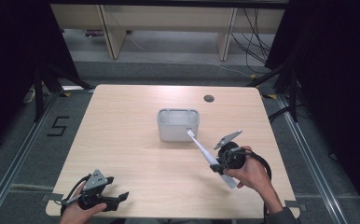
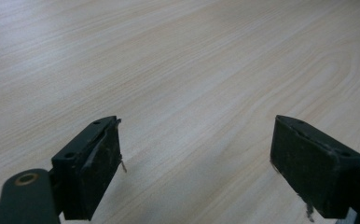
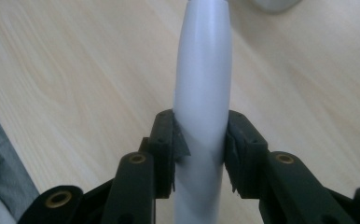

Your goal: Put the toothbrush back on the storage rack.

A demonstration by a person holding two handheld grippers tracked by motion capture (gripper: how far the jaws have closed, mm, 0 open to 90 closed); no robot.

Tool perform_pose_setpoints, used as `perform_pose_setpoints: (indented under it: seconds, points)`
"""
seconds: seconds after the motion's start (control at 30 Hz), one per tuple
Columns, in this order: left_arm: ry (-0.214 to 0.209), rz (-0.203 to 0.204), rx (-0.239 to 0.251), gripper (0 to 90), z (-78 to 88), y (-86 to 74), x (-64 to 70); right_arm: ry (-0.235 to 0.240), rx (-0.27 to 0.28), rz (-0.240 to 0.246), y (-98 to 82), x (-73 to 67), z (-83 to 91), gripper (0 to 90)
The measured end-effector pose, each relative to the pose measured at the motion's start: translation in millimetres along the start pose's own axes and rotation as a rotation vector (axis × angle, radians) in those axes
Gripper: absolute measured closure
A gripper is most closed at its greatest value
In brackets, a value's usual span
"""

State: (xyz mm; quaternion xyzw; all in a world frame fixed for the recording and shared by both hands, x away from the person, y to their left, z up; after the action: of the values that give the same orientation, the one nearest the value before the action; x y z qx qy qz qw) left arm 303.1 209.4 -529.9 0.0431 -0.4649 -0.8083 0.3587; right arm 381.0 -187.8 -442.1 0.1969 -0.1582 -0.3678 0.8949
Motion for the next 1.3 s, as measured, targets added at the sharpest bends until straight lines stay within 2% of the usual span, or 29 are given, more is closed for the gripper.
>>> perform_pose_setpoints:
  seconds: [0.03, 0.07, 0.1, 0.13, 0.2, 0.23, 0.27, 0.3, 0.33, 0.37, 0.4, 0.43, 0.5, 0.53, 0.57, 0.6, 0.63, 0.77, 0.87, 0.9, 0.93, 0.97, 1.0, 1.03, 1.07, 1.17, 1.27, 1.3]
  points:
    - [0.000, -0.001, 0.000, 15.4, 0.2, 0.1, 0.0, -0.002, 0.027, -0.016, 2.5, 1.4, 2.9, 66.6]
    - [0.001, -0.002, 0.001, 15.5, 0.4, 0.2, 0.0, -0.006, 0.059, -0.010, 4.5, 3.3, 5.5, 66.6]
    - [0.000, -0.004, 0.008, 15.4, 0.0, 0.2, -0.2, -0.020, 0.079, -0.042, 6.3, 3.3, 7.6, 66.6]
    - [0.001, -0.010, -0.004, 15.5, 1.5, 0.5, -0.6, -0.020, 0.112, -0.029, 7.9, 4.7, 8.7, 66.6]
    - [0.005, -0.006, 0.002, 15.5, 2.0, 1.1, -0.1, -0.021, 0.169, -0.018, 11.5, 9.4, 13.9, 66.6]
    - [0.004, 0.000, -0.005, 15.5, 2.7, 1.6, 0.5, -0.023, 0.182, -0.045, 12.9, 9.5, 15.9, 66.6]
    - [0.002, 0.002, 0.002, 15.5, 2.4, 1.8, 0.8, -0.026, 0.214, -0.034, 14.7, 11.8, 16.1, 66.7]
    - [0.002, 0.001, 0.007, 15.4, 2.2, 1.6, 0.6, -0.027, 0.240, -0.044, 16.3, 12.1, 16.7, 66.6]
    - [0.001, 0.002, 0.009, 15.4, 1.9, 1.7, 0.5, -0.021, 0.251, -0.044, 17.6, 13.2, 17.5, 66.6]
    - [0.001, 0.003, 0.011, 15.5, 1.8, 1.7, 0.3, -0.041, 0.283, -0.046, 19.5, 14.0, 16.2, 66.6]
    - [0.001, 0.004, 0.013, 15.4, 1.8, 1.7, 0.3, -0.036, 0.267, -0.076, 20.3, 13.8, 18.4, 66.6]
    - [0.003, 0.005, 0.014, 15.5, 2.0, 1.9, 0.5, -0.043, 0.303, -0.078, 22.5, 14.2, 16.2, 66.6]
    - [0.003, 0.003, 0.012, 15.5, 2.5, 2.0, 0.4, -0.037, 0.315, -0.091, 25.3, 14.8, 17.1, 66.6]
    - [0.006, -0.006, 0.000, 15.5, 3.6, 1.8, -0.4, -0.033, 0.360, -0.100, 28.7, 15.6, 14.6, 66.6]
    - [0.006, -0.018, -0.015, 15.5, 4.8, 1.6, -1.4, -0.035, 0.361, -0.075, 30.2, 17.8, 15.1, 66.6]
    - [0.016, -0.019, -0.014, 15.5, 4.6, 1.6, -2.2, -0.035, 0.366, -0.093, 31.0, 16.9, 15.4, 66.6]
    - [0.010, -0.017, -0.011, 15.5, 4.5, 1.6, -1.7, -0.042, 0.395, -0.093, 33.4, 17.9, 14.9, 66.6]
    - [0.015, -0.020, -0.010, 15.4, 4.7, 1.8, -2.4, -0.042, 0.442, -0.116, 39.8, 19.0, 13.5, 66.6]
    - [0.006, -0.021, -0.004, 15.4, 5.1, 1.9, -2.0, -0.033, 0.493, -0.121, 46.2, 19.0, 9.4, 66.6]
    - [0.007, -0.008, 0.015, 15.4, 3.7, 2.2, -1.2, -0.033, 0.498, -0.115, 47.3, 19.1, 9.2, 66.6]
    - [0.008, -0.006, 0.018, 15.4, 3.5, 2.2, -1.1, -0.037, 0.514, -0.133, 49.1, 17.6, 8.5, 66.6]
    - [0.006, -0.006, 0.013, 15.4, 3.8, 2.1, -1.1, -0.036, 0.527, -0.120, 50.9, 18.5, 7.4, 66.6]
    - [0.006, -0.005, 0.012, 15.3, 3.9, 2.1, -1.0, -0.028, 0.526, -0.128, 52.2, 17.2, 7.2, 66.6]
    - [0.005, -0.021, -0.003, 15.3, 5.0, 1.7, -2.0, -0.040, 0.543, -0.119, 54.2, 18.3, 6.1, 66.6]
    - [0.005, -0.022, -0.004, 15.3, 5.2, 1.8, -1.9, -0.021, 0.534, -0.127, 55.2, 16.9, 5.6, 66.6]
    - [0.010, -0.021, -0.008, 15.3, 5.8, 1.9, -1.5, -0.023, 0.542, -0.126, 59.7, 14.9, 4.0, 66.6]
    - [0.007, -0.019, -0.003, 15.3, 5.4, 1.8, -1.7, -0.022, 0.576, -0.110, 65.3, 13.7, 1.9, 66.6]
    - [0.010, -0.018, -0.007, 15.3, 5.8, 1.8, -1.6, -0.023, 0.581, -0.129, 67.0, 11.6, 2.1, 66.6]
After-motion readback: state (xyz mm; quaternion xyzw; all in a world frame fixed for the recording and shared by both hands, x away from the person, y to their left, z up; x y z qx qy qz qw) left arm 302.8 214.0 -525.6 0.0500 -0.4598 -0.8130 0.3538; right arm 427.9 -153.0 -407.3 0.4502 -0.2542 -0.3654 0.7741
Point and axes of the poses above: each handheld gripper's, and its own axes: z roughly backward along the jaws, y roughly out of its top, x roughly to its right, the point moved 3 cm from there along -z, roughly forward along the jaws, and after that the axes turned 12 degrees about -y, right-handed, at the moved point
